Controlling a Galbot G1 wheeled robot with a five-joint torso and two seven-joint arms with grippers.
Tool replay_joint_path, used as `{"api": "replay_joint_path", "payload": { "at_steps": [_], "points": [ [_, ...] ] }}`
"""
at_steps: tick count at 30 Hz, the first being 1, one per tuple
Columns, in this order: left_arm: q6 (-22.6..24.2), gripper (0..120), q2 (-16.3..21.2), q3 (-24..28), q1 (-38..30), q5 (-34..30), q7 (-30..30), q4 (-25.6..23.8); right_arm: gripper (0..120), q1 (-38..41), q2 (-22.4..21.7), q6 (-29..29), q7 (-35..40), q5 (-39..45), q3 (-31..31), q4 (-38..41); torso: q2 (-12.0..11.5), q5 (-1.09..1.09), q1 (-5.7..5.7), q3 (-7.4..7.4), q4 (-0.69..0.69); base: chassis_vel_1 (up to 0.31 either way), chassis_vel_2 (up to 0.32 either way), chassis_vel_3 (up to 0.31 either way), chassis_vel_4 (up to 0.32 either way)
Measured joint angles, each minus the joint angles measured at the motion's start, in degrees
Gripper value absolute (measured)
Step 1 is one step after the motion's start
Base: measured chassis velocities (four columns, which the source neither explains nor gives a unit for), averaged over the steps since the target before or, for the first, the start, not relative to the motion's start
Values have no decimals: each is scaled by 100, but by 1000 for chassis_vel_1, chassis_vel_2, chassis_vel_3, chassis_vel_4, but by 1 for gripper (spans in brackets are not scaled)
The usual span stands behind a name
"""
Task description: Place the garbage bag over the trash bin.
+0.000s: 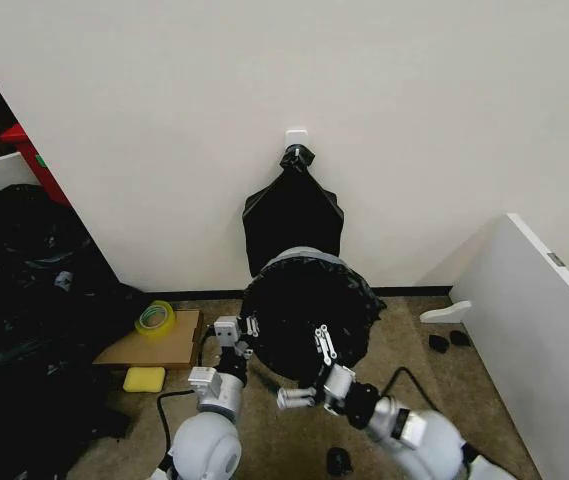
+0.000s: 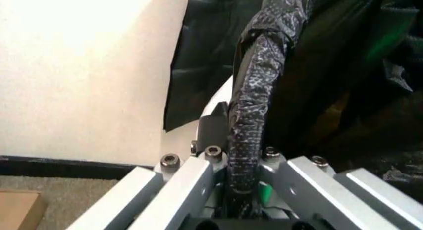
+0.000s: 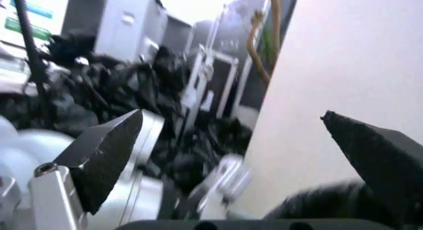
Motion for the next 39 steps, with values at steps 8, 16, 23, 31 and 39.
{"api": "replay_joint_path", "payload": {
  "at_steps": [8,16,23,31,39],
  "points": [
    [-1569,0,227,-133,-198,316,1621,766,100,330,-354,-1045,1022,1235,1343,140,0,-2,0,0,-1,0,0,0,0],
    [-2194,0,350,-208,-296,242,2261,1061,100,512,-584,-1070,713,1699,1641,-332,0,1,0,0,0,0,0,0,0],
    [-2252,0,378,-211,-281,212,2331,973,100,647,-554,-956,-452,1994,1647,-726,0,1,0,0,0,0,0,0,0],
    [-2244,0,403,-181,-224,195,2312,802,100,673,-542,-841,-372,1430,1689,-937,0,1,0,1,1,0,0,0,0],
    [-2315,0,407,-161,-145,214,2429,661,100,702,-544,-805,-289,1369,1733,-1149,0,0,0,0,0,0,0,0,0]
  ]
}}
